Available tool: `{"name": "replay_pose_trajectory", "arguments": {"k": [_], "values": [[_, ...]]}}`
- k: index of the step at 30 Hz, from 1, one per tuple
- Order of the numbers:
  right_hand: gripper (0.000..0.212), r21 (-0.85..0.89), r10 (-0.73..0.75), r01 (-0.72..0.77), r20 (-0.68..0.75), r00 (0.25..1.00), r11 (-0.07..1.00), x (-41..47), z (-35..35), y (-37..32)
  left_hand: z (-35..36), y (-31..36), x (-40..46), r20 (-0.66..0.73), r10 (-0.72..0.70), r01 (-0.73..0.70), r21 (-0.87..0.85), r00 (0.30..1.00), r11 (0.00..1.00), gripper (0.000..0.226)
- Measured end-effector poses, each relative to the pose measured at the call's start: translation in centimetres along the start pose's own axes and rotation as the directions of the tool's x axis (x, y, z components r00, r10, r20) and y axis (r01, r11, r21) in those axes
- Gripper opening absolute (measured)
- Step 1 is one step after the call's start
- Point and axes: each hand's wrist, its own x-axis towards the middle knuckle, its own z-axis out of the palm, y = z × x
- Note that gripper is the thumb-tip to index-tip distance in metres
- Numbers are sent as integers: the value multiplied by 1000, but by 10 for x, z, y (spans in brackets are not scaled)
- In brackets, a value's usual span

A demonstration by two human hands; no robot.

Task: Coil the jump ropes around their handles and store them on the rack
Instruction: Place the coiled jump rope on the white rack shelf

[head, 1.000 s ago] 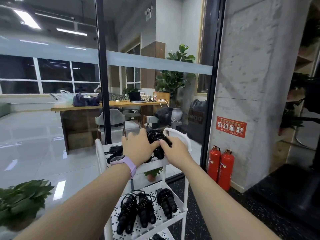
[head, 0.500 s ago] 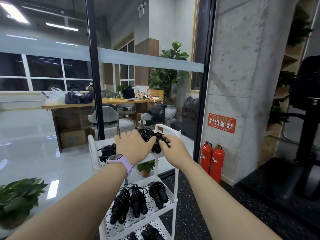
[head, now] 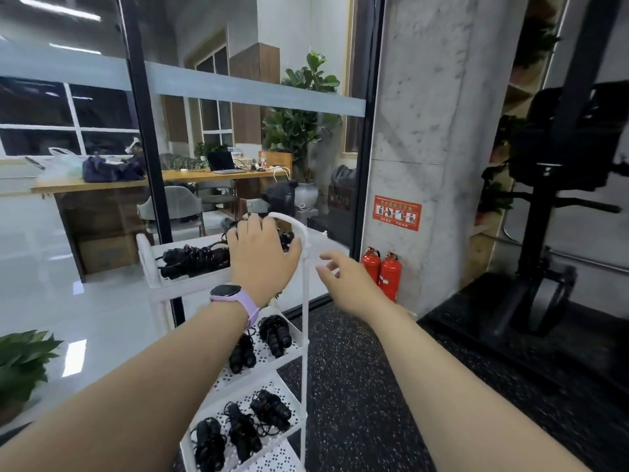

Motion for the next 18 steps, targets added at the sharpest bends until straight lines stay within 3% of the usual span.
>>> {"name": "replay_pose_trajectory", "arguments": {"k": [3, 8, 13, 18], "values": [[40, -78, -1, -3, -52, 999, 997, -43, -30, 23, -5, 45, -21, -47, 89, -98, -229, 995, 968, 25], [19, -150, 16, -48, -207, 978, 988, -140, -71, 79, 8, 121, -95, -71, 170, -182, -498, 983, 848, 15], [14, -152, 129, -193, -350, 928, 969, -250, -83, 165, 64, 203, -214, 76, 291, -192, -590, 954, 784, 10], [16, -90, 349, -401, -348, 870, 911, -362, -54, 263, 142, 244, -346, 287, 400, -161, -602, 871, 782, 13]]}}
